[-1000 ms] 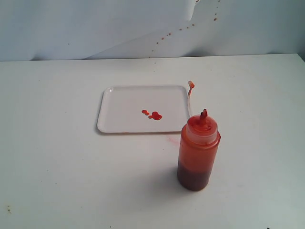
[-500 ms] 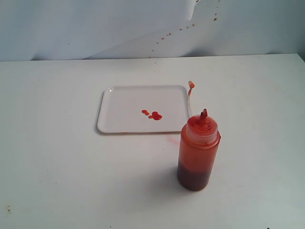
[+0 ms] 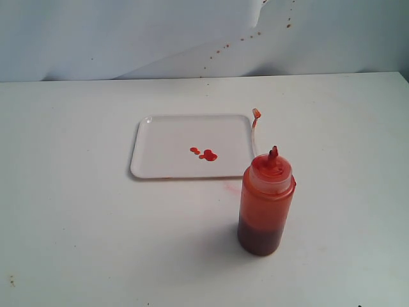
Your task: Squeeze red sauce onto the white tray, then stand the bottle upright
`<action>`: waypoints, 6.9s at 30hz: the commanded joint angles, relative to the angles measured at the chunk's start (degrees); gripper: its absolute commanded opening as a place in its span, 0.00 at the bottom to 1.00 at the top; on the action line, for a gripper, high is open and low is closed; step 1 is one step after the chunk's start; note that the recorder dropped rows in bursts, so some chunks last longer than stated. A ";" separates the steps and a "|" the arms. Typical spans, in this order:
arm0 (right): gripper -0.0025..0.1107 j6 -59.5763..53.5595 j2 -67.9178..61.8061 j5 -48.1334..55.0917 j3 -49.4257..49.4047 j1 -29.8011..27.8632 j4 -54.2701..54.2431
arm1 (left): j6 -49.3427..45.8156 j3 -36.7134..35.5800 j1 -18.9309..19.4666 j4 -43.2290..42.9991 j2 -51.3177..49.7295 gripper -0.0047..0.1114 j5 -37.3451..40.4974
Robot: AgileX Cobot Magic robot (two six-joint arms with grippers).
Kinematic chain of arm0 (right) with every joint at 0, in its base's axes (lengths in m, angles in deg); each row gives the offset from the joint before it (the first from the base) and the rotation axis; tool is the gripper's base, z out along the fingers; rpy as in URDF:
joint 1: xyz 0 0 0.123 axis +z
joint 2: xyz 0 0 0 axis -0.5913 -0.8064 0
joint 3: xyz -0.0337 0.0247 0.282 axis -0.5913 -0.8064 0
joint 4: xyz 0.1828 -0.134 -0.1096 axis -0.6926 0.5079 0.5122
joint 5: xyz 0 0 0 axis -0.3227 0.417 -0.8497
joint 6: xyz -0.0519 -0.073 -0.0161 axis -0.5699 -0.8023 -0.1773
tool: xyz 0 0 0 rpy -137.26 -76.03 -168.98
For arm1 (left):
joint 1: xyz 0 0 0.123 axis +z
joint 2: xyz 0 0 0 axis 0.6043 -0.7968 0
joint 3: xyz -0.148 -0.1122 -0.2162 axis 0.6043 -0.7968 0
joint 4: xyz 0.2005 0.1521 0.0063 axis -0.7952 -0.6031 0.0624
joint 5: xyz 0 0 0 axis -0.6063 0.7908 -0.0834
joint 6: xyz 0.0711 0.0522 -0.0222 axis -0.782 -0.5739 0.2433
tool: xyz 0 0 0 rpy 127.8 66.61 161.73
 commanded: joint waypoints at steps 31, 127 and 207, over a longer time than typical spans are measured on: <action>0.02 0.05 0.10 0.00 -0.02 -0.15 -0.08 | 0.35 -0.30 0.11 -0.16 0.28 0.04 -0.22; 0.02 61.51 1.01 19.31 -17.15 -14.76 61.67 | 0.11 -0.30 0.11 -0.16 0.28 0.04 -0.34; 0.02 61.51 1.01 19.31 -17.15 -14.53 61.67 | -0.12 -0.30 0.11 -0.16 0.28 0.04 -0.34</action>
